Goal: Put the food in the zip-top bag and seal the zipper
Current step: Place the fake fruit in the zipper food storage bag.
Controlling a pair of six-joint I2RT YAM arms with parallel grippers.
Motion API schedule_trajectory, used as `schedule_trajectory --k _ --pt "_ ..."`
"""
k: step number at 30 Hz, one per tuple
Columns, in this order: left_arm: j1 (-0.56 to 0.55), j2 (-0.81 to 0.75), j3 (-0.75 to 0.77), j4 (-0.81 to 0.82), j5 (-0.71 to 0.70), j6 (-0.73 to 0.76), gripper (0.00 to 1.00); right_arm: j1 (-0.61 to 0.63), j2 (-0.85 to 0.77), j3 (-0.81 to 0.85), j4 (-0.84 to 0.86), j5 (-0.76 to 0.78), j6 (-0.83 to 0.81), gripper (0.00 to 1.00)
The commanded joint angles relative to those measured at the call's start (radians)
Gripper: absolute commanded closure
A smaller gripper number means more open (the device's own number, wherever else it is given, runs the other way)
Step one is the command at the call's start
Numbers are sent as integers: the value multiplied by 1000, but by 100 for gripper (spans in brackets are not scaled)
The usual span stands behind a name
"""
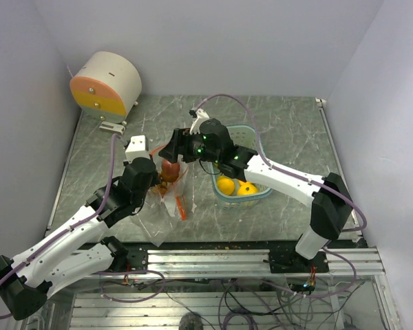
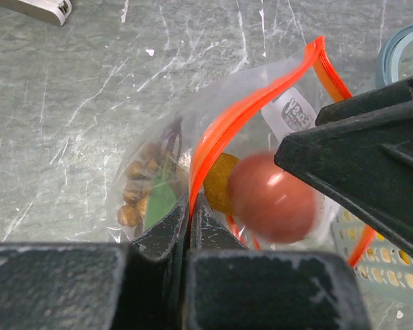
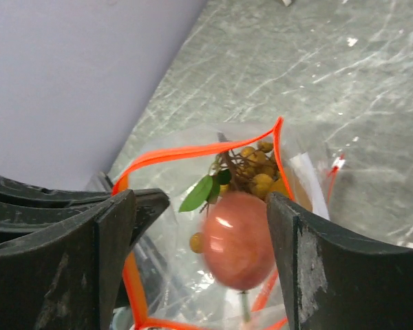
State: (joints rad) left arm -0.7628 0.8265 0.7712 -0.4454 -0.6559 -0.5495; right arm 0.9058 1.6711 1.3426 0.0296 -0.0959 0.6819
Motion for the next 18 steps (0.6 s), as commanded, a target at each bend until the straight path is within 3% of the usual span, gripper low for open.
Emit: schedule_trajectory --k 1,2,4,9,14,18 --pt "2 -1 6 23 16 10 93 7 -42 15 -63 70 -45 21" --pt "2 1 7 23 17 10 93 7 -57 11 -68 74 -53 20" --pt "3 2 4 26 16 8 93 8 -91 3 -82 82 -66 9" --pt "2 -1 5 20 12 8 93 9 -217 -26 -145 149 -103 7" --pt "2 -18 12 11 17 9 93 2 -329 -26 -420 356 -91 2" --pt "2 -35 5 17 20 10 93 -51 -382 -68 -664 418 -35 4"
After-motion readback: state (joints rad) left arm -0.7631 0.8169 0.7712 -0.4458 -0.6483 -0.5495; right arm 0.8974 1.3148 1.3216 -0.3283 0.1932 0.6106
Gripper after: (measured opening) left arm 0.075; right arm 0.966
